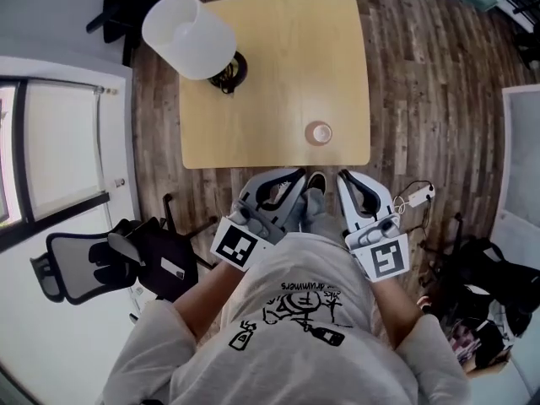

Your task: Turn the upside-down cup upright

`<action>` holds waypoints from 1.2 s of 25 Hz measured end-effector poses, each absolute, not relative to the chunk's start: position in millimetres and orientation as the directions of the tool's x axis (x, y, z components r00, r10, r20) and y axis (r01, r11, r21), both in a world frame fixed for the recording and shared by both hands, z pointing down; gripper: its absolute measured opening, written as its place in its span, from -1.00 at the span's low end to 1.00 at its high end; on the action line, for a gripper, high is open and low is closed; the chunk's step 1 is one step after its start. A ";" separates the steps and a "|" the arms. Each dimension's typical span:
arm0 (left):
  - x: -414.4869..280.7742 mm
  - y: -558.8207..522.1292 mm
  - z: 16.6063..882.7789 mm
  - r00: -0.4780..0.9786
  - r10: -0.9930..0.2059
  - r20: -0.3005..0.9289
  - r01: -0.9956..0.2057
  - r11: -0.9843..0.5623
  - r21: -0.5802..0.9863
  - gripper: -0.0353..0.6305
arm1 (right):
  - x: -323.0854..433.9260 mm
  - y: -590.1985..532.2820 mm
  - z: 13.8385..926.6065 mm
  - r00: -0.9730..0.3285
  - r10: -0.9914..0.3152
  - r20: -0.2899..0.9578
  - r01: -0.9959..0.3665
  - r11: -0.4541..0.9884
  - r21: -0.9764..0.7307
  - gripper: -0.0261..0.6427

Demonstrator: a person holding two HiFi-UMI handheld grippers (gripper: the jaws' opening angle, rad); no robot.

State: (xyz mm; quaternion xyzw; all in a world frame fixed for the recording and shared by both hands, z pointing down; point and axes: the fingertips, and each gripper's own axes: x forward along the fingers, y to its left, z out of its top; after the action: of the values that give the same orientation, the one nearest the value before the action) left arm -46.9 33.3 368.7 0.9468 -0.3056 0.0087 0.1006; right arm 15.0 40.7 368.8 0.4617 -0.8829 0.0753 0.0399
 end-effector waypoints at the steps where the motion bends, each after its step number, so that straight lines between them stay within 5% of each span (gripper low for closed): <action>1: -45.4 29.7 376.5 0.813 -0.576 0.084 -0.581 -0.795 0.173 -0.87 | 17.5 36.7 375.8 -0.576 -0.806 0.137 -0.818 0.568 -0.095 -0.85; 10: -27.7 4.6 452.4 0.810 -0.575 0.115 -0.586 -0.798 0.140 -0.87 | 24.4 16.8 456.5 -0.631 -0.760 0.158 -0.776 0.622 -0.109 -0.81; 20: -21.5 -16.3 525.9 0.792 -0.592 0.150 -0.610 -0.776 0.159 -0.87 | 16.4 0.8 548.9 -0.638 -0.731 0.240 -0.766 0.633 -0.109 -0.12; 30: -20.7 -31.3 558.3 0.794 -0.594 0.132 -0.608 -0.780 0.148 -0.87 | 5.4 -16.4 598.4 -0.643 -0.718 0.267 -0.756 0.650 -0.075 0.10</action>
State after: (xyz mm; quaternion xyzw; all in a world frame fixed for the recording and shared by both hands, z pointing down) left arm -20.7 -31.3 558.3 0.9426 -0.3187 0.0392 0.0920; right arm 5.4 -16.4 598.4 0.4086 -0.9019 0.0902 0.1074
